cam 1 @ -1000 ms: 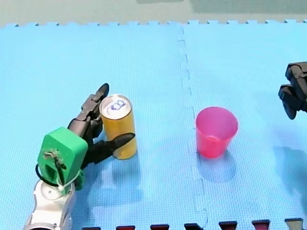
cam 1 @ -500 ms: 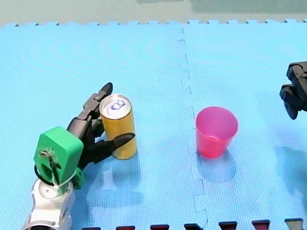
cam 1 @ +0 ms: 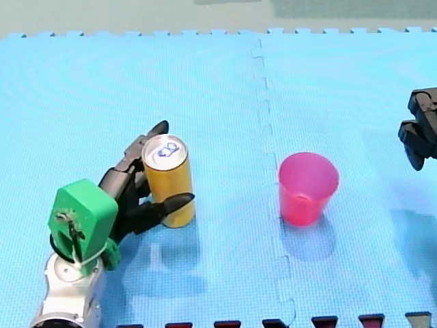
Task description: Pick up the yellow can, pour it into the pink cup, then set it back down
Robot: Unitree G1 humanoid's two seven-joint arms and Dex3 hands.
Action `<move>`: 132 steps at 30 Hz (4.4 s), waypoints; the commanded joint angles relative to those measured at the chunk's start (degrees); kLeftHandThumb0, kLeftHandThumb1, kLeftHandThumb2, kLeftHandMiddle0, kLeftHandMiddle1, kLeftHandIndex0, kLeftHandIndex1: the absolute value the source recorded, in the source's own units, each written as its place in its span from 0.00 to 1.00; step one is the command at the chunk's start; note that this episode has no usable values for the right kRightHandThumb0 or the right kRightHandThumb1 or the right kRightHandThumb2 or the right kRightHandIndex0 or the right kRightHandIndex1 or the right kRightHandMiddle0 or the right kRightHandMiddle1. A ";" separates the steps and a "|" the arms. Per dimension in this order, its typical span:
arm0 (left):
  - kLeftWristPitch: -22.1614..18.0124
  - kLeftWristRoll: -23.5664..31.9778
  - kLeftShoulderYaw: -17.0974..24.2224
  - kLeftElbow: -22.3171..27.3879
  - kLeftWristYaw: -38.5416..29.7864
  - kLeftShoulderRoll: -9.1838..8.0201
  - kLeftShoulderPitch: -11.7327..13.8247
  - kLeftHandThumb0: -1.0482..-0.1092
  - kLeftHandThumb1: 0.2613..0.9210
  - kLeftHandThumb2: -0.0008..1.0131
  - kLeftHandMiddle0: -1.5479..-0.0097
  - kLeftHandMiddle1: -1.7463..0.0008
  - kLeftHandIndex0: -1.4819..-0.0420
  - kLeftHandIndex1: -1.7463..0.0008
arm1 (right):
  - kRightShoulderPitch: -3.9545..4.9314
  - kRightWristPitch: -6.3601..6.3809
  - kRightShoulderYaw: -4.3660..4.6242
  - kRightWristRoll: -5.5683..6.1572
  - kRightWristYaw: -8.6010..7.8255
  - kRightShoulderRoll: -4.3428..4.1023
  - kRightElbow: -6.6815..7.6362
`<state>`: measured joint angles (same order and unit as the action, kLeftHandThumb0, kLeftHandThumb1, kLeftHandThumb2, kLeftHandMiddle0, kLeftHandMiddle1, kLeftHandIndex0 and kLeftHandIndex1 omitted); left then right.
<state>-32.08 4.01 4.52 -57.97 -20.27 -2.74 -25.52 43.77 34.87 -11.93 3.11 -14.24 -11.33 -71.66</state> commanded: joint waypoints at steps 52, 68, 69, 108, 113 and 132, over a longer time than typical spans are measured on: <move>4.11 -2.39 0.49 5.07 13.99 1.05 -3.44 0.74 0.83 0.00 0.12 0.99 0.18 1.00 | 0.01 1.08 0.19 0.01 0.72 0.33 0.18; 3.16 -4.31 -2.04 15.03 16.66 3.82 -4.16 0.71 0.84 0.00 0.10 1.00 0.19 1.00 | 0.27 0.36 0.69 -0.35 2.03 1.09 -0.08; 3.31 -4.47 -2.14 15.15 16.95 3.90 -4.47 0.72 0.84 0.00 0.10 1.00 0.19 1.00 | 0.24 0.34 0.69 -0.35 2.09 1.14 -0.09; 5.15 -29.69 -14.59 7.68 43.63 0.95 -18.09 0.65 0.81 0.00 0.14 1.00 0.21 1.00 | -0.23 -0.52 0.93 -1.02 2.92 2.08 -0.02; 6.48 -32.20 -16.50 7.84 46.74 0.97 -18.96 0.64 0.81 0.00 0.14 1.00 0.21 1.00 | -0.13 -0.78 0.97 -1.10 3.11 2.21 -0.06; 6.99 -45.30 -27.04 7.30 59.71 -0.51 -21.42 0.65 0.77 0.00 0.18 1.00 0.23 1.00 | -0.14 -1.65 1.76 -2.11 4.71 2.40 -0.13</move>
<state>-24.57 -40.88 -21.87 -50.54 38.59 -2.96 -46.38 43.47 33.38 -10.28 1.10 -9.80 -8.61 -71.70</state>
